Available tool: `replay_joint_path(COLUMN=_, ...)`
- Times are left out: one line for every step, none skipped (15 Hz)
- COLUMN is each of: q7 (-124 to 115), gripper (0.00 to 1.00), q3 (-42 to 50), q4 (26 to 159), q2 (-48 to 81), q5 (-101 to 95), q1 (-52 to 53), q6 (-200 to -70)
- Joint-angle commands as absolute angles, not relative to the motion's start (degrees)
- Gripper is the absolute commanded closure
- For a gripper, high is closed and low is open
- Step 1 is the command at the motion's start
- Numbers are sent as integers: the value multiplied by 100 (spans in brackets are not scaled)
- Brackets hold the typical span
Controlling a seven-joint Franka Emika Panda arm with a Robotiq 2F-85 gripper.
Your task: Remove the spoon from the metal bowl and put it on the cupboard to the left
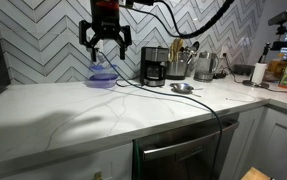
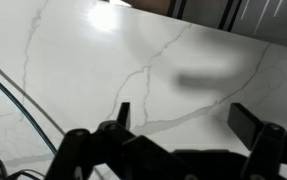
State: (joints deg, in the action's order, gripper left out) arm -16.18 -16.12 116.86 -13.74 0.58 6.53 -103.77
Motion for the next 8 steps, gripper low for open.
replay_joint_path(q7=-1643, gripper=0, q3=-1512, q4=11672, q2=-1360, q5=30, q1=769, q6=-10365)
replay_joint_path(q7=-1643, gripper=0, q3=-1512, q4=11672, q2=-1360, q5=30, q1=769, q6=-10365)
replay_joint_path(q7=-1643, gripper=0, q3=-1512, q4=11672, q2=-1360, q5=30, q1=769, q6=-10365)
replay_joint_path(q7=-1643, gripper=0, q3=-1512, q4=11672, q2=-1360, q5=30, q1=769, q6=-10365)
replay_joint_path(q7=-1633, gripper=0, q3=-1468, q4=11651, q2=-1364, q5=87, q1=745, q6=-10335)
replay_joint_path(q7=-1607, gripper=0, q3=-1402, q4=11667, q2=-1426, q5=37, q1=694, q6=-10274)
replay_joint_path(q7=-1635, gripper=0, q3=-1344, q4=11696, q2=-1471, q5=-32, q1=643, q6=-10221)
replay_joint_path(q7=-1575, gripper=0, q3=-1225, q4=11758, q2=-1562, q5=-53, q1=582, q6=-10174)
